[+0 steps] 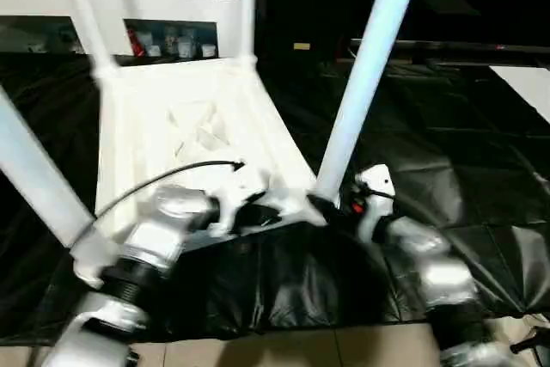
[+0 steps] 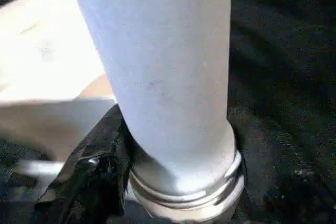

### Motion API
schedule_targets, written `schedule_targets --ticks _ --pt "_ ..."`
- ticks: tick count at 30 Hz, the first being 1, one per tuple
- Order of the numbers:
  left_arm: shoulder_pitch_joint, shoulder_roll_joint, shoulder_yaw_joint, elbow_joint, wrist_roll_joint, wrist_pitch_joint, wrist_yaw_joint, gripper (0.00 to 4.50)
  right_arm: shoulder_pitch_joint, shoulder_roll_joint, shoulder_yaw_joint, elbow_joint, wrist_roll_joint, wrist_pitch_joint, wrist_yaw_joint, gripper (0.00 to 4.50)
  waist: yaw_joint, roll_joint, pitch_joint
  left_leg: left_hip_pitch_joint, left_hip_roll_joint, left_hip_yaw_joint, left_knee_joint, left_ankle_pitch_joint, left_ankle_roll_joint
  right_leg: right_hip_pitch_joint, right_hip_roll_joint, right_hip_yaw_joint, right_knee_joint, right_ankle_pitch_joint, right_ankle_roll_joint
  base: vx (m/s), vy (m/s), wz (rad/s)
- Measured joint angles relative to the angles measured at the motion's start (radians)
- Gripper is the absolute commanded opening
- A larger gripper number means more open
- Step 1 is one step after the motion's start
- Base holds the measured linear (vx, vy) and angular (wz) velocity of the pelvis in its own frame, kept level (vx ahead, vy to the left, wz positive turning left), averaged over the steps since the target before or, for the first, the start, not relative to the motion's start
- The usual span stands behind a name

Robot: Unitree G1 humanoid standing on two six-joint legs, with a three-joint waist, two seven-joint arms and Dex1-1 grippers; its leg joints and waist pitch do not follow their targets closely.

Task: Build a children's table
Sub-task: Rotate leg to tighten

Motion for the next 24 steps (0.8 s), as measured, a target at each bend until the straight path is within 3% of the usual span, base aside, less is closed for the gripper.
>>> schedule_targets --ticks 4,6,11,15,19,24 --pt "0.011 -0.019 -0.002 -0.015 0.019 0.005 0.046 0.0 0.0 0.06 0.002 0.001 -0.041 -0.029 -0.14 2.56 -0.002 0.004 -0.003 0.0 0.0 0.0 -0.001 0.0 0.0 0.0 0.0 0.0 -0.001 -0.002 0.003 0.0 0.0 0.0" --pt "0.017 -0.021 -0.002 -0.023 0.021 0.005 0.054 0.0 0.0 0.062 0.009 0.003 -0.054 -0.052 -0.156 3.12 -0.004 0.005 -0.004 0.0 0.0 0.0 -0.002 0.0 0.0 0.0 0.0 0.0 -0.001 -0.002 0.004 0.0 0.0 0.0" --pt "0.023 -0.021 -0.01 -0.044 0.022 0.003 0.059 0.0 -0.011 0.011 0.042 0.038 -0.088 -0.106 -0.106 3.46 -0.004 0.003 -0.002 -0.002 -0.001 0.0 -0.002 0.0 0.0 -0.001 0.0 0.0 -0.001 -0.003 0.004 0.0 0.0 0.0" --pt "0.035 -0.004 -0.012 -0.077 0.013 -0.009 0.017 0.0 -0.052 -0.107 0.065 0.076 -0.057 -0.11 0.105 3.67 0.0 -0.003 0.002 -0.007 0.0 0.0 -0.002 -0.001 0.002 -0.004 0.0 -0.001 -0.001 -0.002 0.002 0.0 0.0 0.0" --pt "0.043 0.034 -0.013 -0.096 -0.023 -0.026 -0.051 0.0 -0.088 -0.186 0.085 0.088 -0.018 -0.114 0.314 3.67 0.006 -0.003 0.001 -0.019 0.001 0.0 -0.001 0.002 0.009 -0.017 0.001 -0.002 0.003 -0.003 0.0 0.0 0.0 0.0" --pt "0.053 0.083 -0.013 -0.095 -0.055 -0.05 -0.138 0.0 -0.104 -0.269 0.118 0.111 0.022 -0.099 0.542 3.67 0.01 -0.003 0.002 -0.019 0.002 0.0 0.003 0.002 0.009 -0.016 0.001 -0.003 0.006 -0.005 -0.003 0.0 0.0 0.0"
